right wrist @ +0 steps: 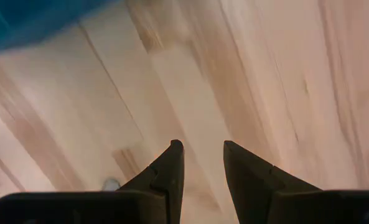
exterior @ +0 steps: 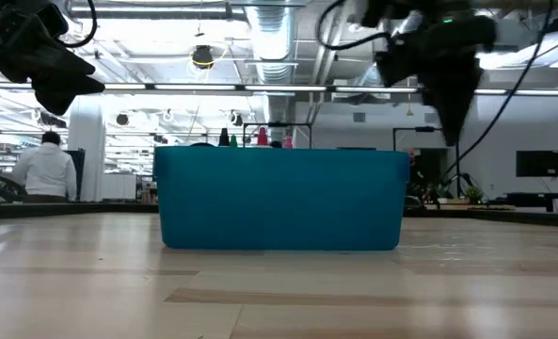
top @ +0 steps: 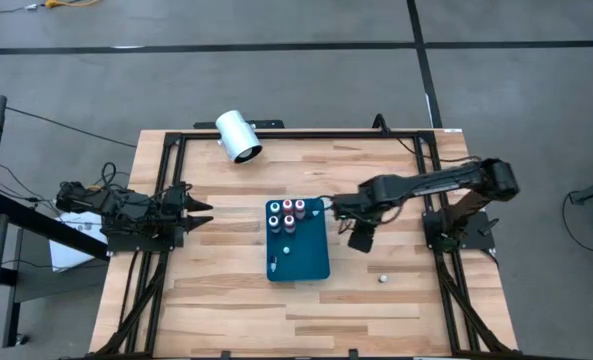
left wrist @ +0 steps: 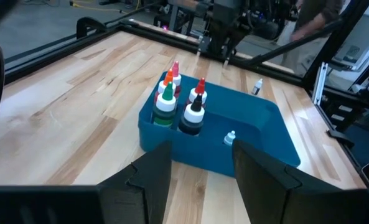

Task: Pick & Place food coloring
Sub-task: Put the small black food coloring bottle into the blue bin

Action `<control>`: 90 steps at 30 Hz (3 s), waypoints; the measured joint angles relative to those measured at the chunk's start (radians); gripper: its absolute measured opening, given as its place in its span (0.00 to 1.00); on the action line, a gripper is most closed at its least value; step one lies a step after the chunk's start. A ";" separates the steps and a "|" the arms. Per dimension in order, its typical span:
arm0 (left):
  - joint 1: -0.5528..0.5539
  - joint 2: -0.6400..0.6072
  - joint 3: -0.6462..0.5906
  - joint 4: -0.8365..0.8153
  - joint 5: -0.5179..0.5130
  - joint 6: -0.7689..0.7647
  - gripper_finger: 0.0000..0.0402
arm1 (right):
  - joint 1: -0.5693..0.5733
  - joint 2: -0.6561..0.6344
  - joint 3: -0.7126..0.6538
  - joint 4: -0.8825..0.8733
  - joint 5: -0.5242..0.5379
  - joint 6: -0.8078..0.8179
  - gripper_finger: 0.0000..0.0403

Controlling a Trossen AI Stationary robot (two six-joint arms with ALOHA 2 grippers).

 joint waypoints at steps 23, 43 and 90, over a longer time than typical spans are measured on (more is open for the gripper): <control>0.000 0.000 0.000 -0.041 -0.053 -0.015 0.40 | 0.515 -0.335 -0.319 0.115 0.054 0.408 0.25; 0.000 0.000 -0.001 -0.082 -0.058 -0.172 0.40 | 0.617 -0.312 -0.442 0.391 0.097 0.355 0.25; 0.000 0.000 -0.001 -0.126 -0.061 -0.172 0.40 | 0.602 -0.025 -0.451 0.557 0.020 0.277 0.25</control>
